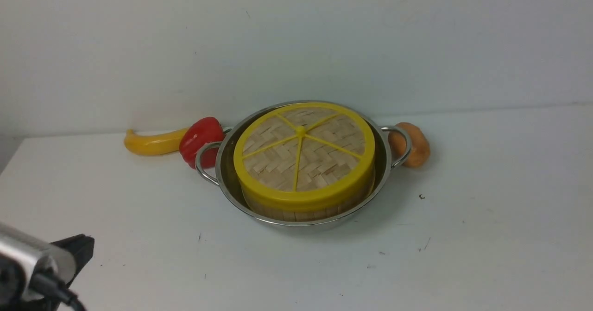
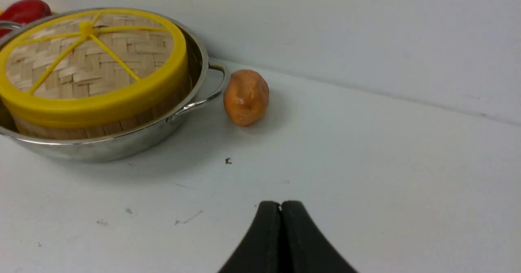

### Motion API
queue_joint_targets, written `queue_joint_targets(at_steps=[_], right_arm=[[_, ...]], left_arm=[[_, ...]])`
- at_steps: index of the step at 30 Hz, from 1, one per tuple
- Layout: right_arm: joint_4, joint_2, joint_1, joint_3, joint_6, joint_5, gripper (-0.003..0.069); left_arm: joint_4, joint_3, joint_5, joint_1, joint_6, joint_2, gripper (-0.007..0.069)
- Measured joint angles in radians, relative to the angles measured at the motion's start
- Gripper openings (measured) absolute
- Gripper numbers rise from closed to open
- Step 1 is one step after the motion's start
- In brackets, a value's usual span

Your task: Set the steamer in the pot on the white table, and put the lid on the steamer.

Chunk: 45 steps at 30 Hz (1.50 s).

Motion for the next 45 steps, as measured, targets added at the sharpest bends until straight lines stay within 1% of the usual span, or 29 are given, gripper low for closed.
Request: queue_joint_targets(at_steps=[1,5,19,20,22,25,28,30,36,40,45], right_arm=[[0.012,0.000,0.000,0.018,0.000,-0.044,-0.0003],[0.018,-0.001,0.000,0.029,0.000,-0.108,0.0000],[0.018,-0.001,0.000,0.031,0.000,-0.118,0.0045],[0.018,-0.001,0.000,0.031,0.000,-0.118,0.0047],[0.018,-0.001,0.000,0.032,0.000,-0.118,0.0056],[0.020,-0.001,0.000,0.032,0.000,-0.119,0.0069],[0.021,-0.001,0.000,0.032,0.000,-0.119,0.0083],[0.021,-0.001,0.000,0.032,0.000,-0.119,0.0091],[0.021,-0.001,0.000,0.033,0.000,-0.119,0.0116],[0.021,-0.001,0.000,0.033,0.000,-0.119,0.0130],[0.021,-0.001,0.000,0.033,0.000,-0.119,0.0144]], left_arm=[[0.001,0.019,-0.007,0.001,-0.022,-0.033,-0.0003],[0.003,0.030,-0.022,0.002,-0.043,-0.063,-0.0001],[0.003,0.033,-0.027,0.010,-0.048,-0.083,0.0000],[0.003,0.033,-0.026,0.019,-0.043,-0.095,0.0000],[0.006,0.041,-0.024,0.067,-0.022,-0.159,0.0000],[0.021,0.096,-0.023,0.172,0.007,-0.295,0.0000],[0.060,0.211,-0.022,0.251,0.013,-0.437,0.0010],[0.074,0.275,-0.018,0.280,0.014,-0.475,0.0011],[0.084,0.406,-0.015,0.294,0.015,-0.483,0.0020],[0.084,0.447,-0.015,0.294,0.015,-0.483,0.0022],[0.084,0.452,-0.014,0.294,0.015,-0.483,0.0031]])
